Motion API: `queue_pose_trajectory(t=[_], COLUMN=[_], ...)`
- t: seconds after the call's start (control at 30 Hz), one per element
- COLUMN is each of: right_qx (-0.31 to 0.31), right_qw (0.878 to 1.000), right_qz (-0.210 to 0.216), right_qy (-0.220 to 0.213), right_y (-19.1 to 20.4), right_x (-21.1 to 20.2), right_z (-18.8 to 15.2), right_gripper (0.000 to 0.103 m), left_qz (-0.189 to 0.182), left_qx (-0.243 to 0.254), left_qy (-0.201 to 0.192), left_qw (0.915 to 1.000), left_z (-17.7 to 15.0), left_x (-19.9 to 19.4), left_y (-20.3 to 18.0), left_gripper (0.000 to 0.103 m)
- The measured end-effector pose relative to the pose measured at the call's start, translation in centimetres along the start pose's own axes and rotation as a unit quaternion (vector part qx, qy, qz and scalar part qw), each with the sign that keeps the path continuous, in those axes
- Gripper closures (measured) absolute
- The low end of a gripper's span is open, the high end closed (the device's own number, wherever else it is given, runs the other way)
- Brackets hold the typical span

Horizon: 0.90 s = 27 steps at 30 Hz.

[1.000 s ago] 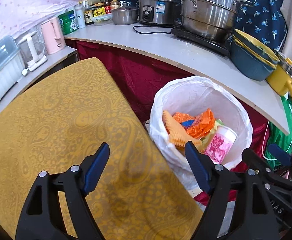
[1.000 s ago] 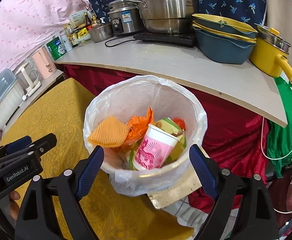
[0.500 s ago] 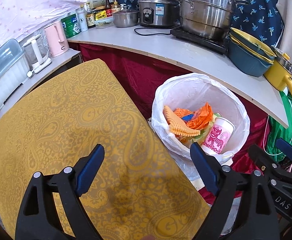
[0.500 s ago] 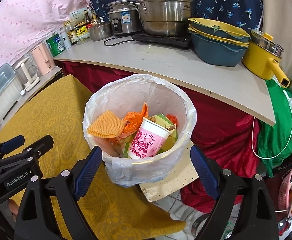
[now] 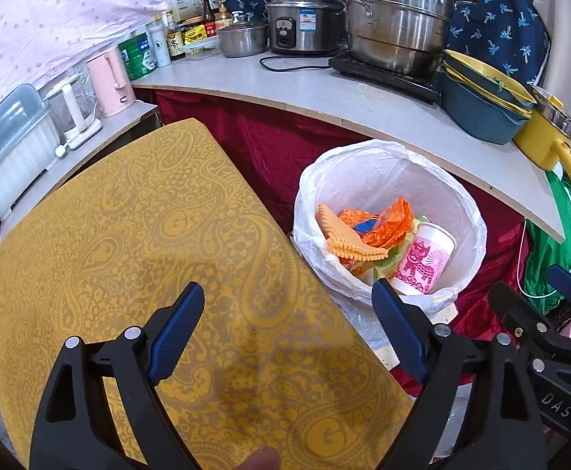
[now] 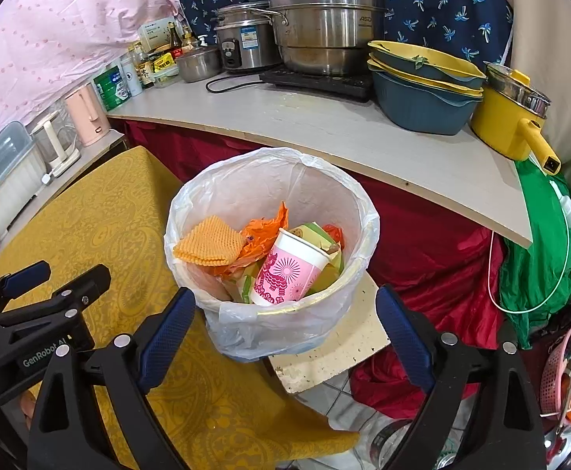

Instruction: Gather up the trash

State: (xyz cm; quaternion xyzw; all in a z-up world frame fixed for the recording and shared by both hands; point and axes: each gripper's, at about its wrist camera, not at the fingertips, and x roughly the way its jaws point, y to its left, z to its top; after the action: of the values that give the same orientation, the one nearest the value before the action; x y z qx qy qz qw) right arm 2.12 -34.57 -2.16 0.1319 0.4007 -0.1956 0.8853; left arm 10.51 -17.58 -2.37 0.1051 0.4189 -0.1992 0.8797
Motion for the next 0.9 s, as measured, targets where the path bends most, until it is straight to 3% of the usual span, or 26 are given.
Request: queue_pose_trajectory(t=[0.57, 0.9], right_qx=[-0.002, -0.005], right_qw=[1.0, 1.0], right_qz=[-0.003, -0.008], right_qy=[0.003, 0.004], right_y=[-0.37, 0.02], right_x=[-0.12, -0.32], right_z=[-0.22, -1.0], right_gripper=[0.014, 0.014], left_qz=[0.002, 0.008], left_qx=[0.017, -0.001], left_qy=[-0.002, 0.002], left_qw=[0.9999, 1.0], left_z=[-0.46, -0.76], left_x=[-0.15, 0.02], left_y=[-0.96, -0.55], left_gripper=[0.02, 0.02])
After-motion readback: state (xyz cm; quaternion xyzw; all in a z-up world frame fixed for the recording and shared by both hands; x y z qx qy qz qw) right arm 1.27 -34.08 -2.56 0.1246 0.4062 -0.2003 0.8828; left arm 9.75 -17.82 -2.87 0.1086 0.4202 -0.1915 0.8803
